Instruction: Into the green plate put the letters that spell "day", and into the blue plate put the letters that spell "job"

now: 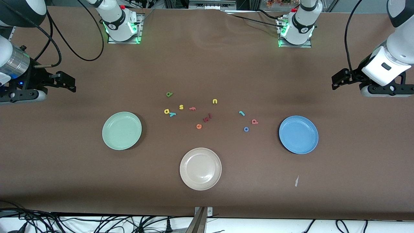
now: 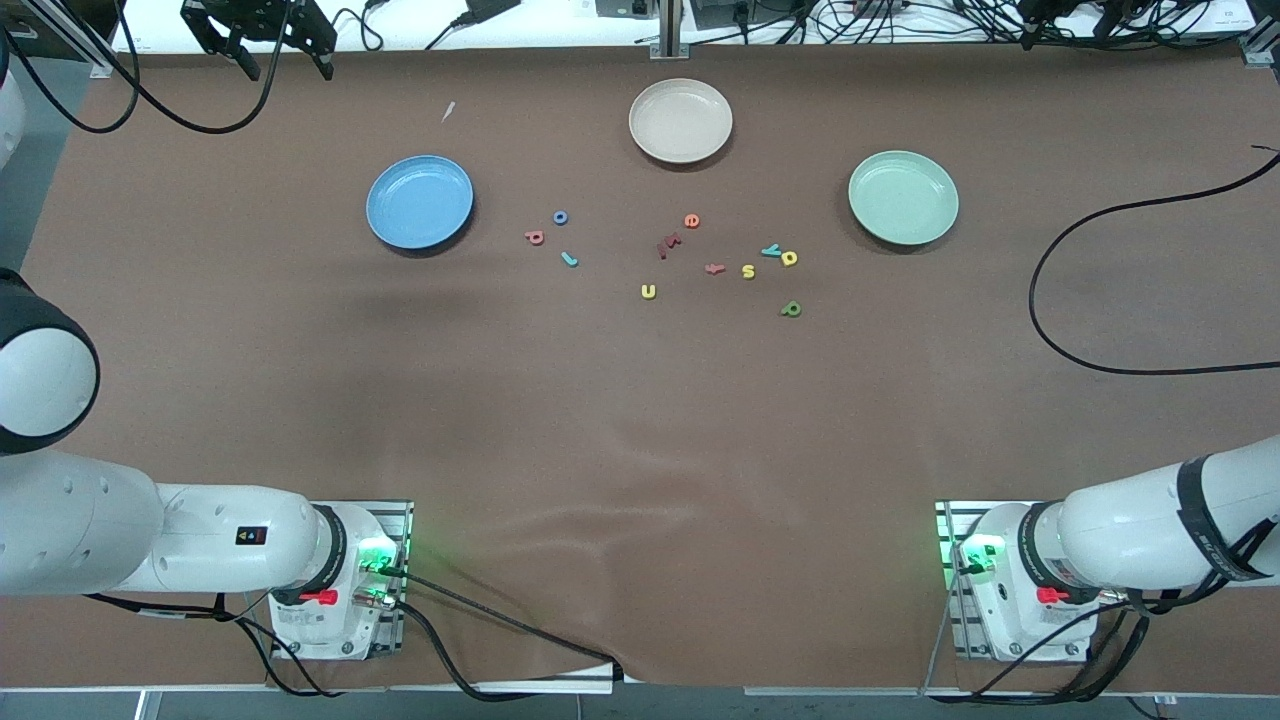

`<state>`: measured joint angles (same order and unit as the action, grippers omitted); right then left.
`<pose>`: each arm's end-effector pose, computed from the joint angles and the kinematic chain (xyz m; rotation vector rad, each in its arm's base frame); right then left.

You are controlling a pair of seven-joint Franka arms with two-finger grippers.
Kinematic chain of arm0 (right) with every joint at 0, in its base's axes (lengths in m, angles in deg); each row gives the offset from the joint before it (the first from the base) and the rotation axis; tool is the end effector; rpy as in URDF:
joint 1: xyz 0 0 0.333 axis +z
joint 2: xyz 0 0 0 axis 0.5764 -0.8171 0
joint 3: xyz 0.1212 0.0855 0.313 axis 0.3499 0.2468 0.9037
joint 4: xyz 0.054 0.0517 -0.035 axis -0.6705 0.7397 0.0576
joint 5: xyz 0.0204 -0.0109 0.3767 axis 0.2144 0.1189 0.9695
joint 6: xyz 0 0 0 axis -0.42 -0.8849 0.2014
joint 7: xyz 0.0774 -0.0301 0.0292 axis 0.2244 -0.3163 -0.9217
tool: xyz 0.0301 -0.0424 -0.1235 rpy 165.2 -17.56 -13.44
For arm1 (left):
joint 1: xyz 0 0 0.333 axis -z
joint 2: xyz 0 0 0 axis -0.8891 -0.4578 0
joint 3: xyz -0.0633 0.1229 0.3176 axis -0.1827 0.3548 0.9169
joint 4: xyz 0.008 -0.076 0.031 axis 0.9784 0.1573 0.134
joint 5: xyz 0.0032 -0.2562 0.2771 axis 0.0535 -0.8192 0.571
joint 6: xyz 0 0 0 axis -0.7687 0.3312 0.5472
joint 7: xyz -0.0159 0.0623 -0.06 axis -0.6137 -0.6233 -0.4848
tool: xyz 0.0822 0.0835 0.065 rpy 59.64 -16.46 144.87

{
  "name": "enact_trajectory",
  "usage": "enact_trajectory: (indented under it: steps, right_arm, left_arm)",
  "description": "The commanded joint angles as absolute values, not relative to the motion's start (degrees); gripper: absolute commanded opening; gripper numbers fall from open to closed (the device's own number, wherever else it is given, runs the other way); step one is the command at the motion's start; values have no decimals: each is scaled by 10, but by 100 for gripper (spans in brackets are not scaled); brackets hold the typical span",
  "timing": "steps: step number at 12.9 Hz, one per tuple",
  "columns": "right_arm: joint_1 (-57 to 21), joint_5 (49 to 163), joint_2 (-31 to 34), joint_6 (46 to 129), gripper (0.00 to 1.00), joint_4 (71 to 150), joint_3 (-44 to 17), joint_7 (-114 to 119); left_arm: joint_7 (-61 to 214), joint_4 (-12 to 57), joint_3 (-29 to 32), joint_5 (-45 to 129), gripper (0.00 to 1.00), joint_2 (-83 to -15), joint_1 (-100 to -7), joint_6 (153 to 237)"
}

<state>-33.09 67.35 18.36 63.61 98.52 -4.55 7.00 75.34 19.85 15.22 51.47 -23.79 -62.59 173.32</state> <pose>0.5774 0.0481 0.5846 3.1160 0.1624 -0.0689 0.5406 -0.0427 0.5771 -3.1331 -0.0154 0.0624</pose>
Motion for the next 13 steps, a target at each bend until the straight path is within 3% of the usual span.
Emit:
enact_trajectory:
  steps: [1, 13]
  right_arm:
    - [-331, 679, 177, 623, 100, 968, -45, 67]
    - [-331, 685, 175, 622, 100, 968, -45, 63]
  left_arm:
    - [739, 193, 151, 520, 100, -233, -628, 1724]
    - [739, 193, 151, 519, 100, -233, -628, 1724]
